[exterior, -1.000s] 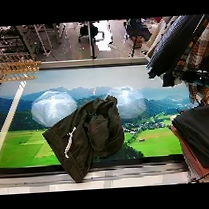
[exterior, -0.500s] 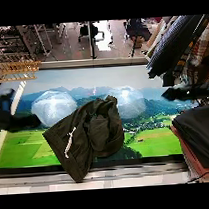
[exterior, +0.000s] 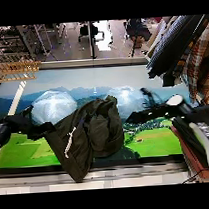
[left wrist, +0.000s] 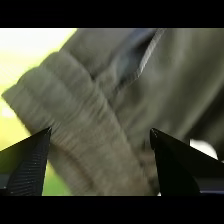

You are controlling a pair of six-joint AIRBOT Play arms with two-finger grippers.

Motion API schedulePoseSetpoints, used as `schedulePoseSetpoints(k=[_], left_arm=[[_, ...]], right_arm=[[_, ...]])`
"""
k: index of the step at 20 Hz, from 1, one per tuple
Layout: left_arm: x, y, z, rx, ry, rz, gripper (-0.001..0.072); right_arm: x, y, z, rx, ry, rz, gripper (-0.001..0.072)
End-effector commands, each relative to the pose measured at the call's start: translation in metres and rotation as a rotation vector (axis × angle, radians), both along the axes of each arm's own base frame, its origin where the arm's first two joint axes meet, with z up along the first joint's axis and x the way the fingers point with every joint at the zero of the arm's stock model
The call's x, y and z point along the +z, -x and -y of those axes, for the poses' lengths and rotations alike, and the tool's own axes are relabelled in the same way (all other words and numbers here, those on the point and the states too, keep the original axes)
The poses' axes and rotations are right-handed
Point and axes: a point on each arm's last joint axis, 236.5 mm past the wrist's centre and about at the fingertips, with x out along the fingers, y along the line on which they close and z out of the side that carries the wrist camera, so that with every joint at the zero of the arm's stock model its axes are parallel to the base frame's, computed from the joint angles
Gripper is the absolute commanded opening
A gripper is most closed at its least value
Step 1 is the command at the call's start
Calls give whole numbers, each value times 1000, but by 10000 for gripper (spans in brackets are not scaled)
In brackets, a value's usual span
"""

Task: Fold the clothes and pants, and hang the long-sleeved shirts on hangers.

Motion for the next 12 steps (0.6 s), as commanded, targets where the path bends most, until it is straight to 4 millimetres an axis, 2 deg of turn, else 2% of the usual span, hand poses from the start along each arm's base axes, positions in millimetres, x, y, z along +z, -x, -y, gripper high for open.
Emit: schedulePoseSetpoints(k=[1,3,4,5,6,7,8,9,10,11,12], left_arm=[[-19,-27,-3,97,18,51,699],[-32,-29,-5,132,22,26,697],[-38,-27,-6,131,20,12,662],[-43,-28,-6,134,19,6,531],[-46,-29,-7,139,17,7,359],[-46,-31,-8,141,14,15,110],[-42,-34,-8,140,15,29,14],[-31,-40,-10,117,6,60,13],[-15,-48,-14,99,-4,106,13],[10,-59,-20,83,-16,168,13],[39,-68,-25,65,-27,227,13]], right_arm=[[-37,5,-45,67,27,-11,533],[-53,5,-62,75,32,-22,533],[-59,5,-70,78,37,-20,531],[-62,3,-75,76,48,-3,487],[-64,-5,-78,60,63,33,318],[-62,-13,-80,43,71,65,14],[-58,-18,-78,33,81,74,23],[-52,-19,-68,66,130,74,23],[-44,-18,-49,107,215,66,23],[-31,-17,-22,137,327,56,23],[-8,-17,11,151,450,54,23]])
